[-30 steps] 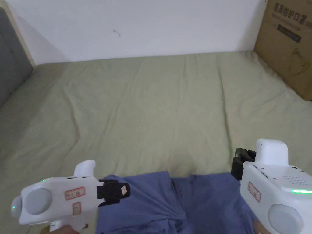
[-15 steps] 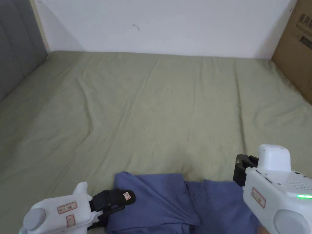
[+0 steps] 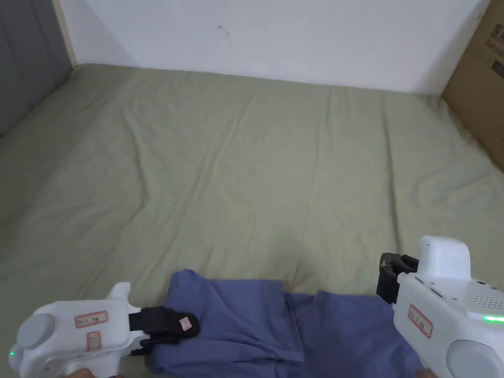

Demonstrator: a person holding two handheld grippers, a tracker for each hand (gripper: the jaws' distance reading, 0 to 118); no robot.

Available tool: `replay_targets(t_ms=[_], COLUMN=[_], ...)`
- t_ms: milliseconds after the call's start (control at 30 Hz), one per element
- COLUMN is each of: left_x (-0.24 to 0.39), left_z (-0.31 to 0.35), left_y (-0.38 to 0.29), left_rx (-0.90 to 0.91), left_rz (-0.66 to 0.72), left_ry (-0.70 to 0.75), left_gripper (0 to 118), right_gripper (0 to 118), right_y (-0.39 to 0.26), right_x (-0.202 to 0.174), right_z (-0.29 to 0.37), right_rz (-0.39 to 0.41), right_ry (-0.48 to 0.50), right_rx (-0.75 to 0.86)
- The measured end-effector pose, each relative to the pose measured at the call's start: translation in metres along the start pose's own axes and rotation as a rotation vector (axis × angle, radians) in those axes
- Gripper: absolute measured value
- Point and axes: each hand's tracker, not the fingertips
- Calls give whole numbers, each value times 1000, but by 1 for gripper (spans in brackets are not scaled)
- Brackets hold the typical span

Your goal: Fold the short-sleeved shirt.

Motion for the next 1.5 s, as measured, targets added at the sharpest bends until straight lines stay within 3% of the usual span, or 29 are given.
replay_targets(t_ms=[200,367,533,633,867,1033,1067,1100,1167,1233,1433,1500], left_x=[-11,6,55,108,225,239,239,239,237,235,233,226], left_z=[61,68,62,57,-34,-121,-137,-150,-171,-182,-152,-134], left_y=[16,2,-5,-8,-42,-70,-76,-81,-90,-96,-80,-67], left_rx=[58,61,103,111,-62,-216,-246,-267,-325,-346,-255,-179], left_rz=[-23,-24,-104,-224,-560,-639,-655,-651,-646,-626,-590,-562], left_ry=[124,173,231,231,300,314,309,310,277,273,279,293], left_gripper=[8,8,8,8,8,9,12,23,67,91,90,75], right_gripper=[1,1,1,1,1,1,1,1,1,1,1,1], right_y=[-2,-9,-11,-9,-14,-23,-26,-27,-31,-33,-35,-36], right_x=[-6,-10,-6,2,25,47,52,56,66,74,87,85], right_z=[-2,-4,3,9,20,26,26,27,27,28,24,22], right_rz=[6,-6,-8,-21,-46,-97,-103,-108,-124,-140,-177,-178], right_ry=[23,44,55,49,9,-6,-15,-19,-34,-44,-59,-57], right_rx=[0,-9,3,22,50,43,37,34,22,17,9,6])
